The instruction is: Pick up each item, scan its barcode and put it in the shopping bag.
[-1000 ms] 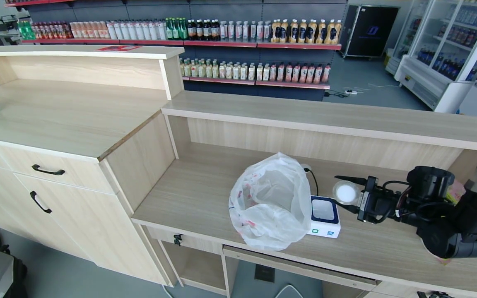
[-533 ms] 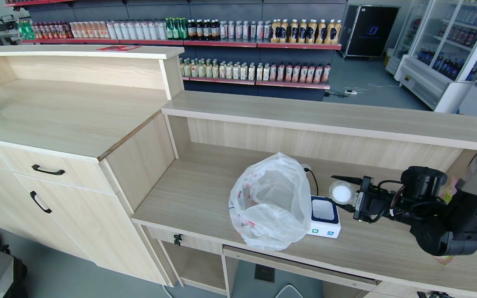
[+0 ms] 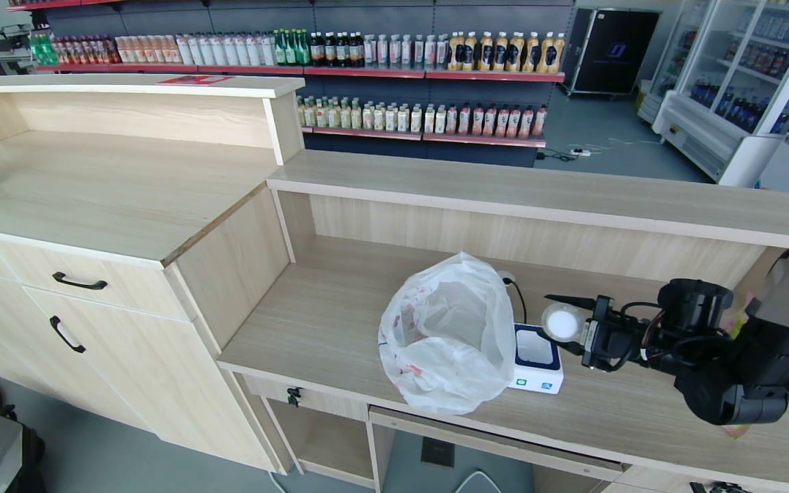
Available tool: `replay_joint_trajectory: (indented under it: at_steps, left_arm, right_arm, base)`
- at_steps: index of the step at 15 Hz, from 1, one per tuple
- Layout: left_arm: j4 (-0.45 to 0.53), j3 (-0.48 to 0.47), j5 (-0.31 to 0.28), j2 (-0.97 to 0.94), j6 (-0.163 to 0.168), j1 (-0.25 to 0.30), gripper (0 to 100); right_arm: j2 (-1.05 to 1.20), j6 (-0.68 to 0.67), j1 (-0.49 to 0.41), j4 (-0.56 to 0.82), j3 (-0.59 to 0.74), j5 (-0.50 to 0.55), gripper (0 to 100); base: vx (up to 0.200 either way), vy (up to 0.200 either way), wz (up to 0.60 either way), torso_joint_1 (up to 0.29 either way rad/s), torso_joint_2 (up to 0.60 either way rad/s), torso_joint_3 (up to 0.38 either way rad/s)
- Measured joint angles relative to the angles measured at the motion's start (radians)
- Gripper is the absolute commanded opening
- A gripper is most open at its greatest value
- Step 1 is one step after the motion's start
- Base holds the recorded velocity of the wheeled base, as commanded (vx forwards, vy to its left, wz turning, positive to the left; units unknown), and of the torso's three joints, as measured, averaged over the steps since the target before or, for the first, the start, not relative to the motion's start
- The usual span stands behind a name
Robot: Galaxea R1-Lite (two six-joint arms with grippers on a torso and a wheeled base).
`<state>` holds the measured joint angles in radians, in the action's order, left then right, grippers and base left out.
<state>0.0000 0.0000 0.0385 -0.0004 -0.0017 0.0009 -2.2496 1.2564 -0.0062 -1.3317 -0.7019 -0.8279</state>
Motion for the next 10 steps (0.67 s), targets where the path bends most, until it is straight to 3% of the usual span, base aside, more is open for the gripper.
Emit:
replay_joint_trajectory:
  at_steps: [10]
  left_arm:
    - [0.000, 0.000, 0.000, 0.000, 0.000, 0.001, 100]
  right_arm:
    - [-0.027, -0.006, 0.029, -0.001, -0.003, 0.000, 0]
  base:
    - [0.000, 0.000, 0.00, 0.000, 0.00, 0.000]
